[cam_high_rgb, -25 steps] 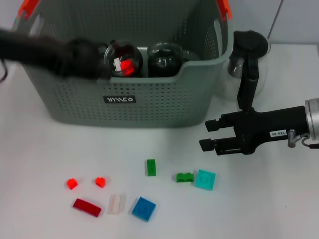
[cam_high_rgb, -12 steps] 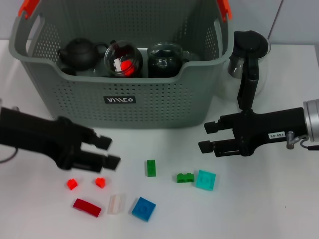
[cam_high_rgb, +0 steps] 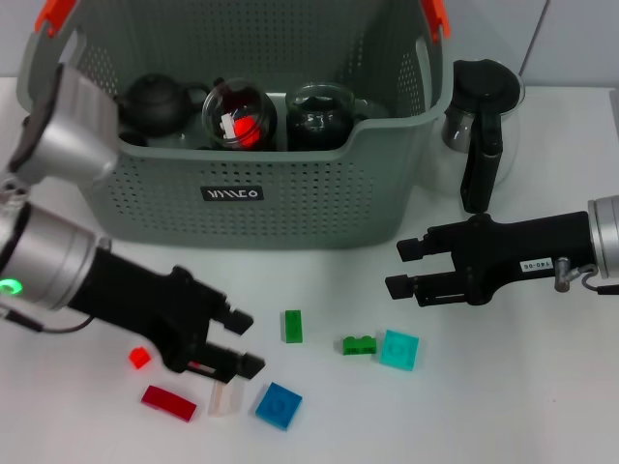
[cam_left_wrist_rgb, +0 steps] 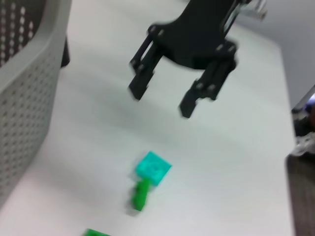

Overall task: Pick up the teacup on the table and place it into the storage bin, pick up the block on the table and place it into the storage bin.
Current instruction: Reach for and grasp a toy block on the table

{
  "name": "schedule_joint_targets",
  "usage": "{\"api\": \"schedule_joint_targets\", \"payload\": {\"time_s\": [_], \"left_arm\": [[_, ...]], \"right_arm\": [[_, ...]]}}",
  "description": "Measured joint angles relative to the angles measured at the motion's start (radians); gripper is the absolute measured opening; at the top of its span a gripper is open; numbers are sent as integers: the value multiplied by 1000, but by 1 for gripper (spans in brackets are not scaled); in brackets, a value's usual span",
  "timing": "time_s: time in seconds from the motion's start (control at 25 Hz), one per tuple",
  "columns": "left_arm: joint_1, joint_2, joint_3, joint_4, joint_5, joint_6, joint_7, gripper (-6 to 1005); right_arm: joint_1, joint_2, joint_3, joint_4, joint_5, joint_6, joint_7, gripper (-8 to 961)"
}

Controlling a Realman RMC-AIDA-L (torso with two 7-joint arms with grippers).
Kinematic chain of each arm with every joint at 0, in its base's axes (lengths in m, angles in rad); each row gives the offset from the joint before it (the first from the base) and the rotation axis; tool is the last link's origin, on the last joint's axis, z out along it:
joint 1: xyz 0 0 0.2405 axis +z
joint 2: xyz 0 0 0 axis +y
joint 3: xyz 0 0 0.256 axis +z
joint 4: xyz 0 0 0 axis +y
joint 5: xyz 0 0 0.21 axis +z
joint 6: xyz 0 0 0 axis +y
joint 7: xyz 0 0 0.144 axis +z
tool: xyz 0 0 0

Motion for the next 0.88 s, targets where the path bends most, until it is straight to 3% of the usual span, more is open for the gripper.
{"api": "schedule_joint_targets", "payload": {"time_s": [0.2,0.56,0.88], "left_arm": [[-12,-13,21,-31,-1,-86,66,569],[7,-17,125,-65,7,-85,276,573],[-39,-17,151,-172,-4,-171,190,578]], "right_arm": [[0,4,0,0,0,7,0,641],[-2,6,0,4,0,11,5,641],[-2,2,0,6,2,11,13,641]]}}
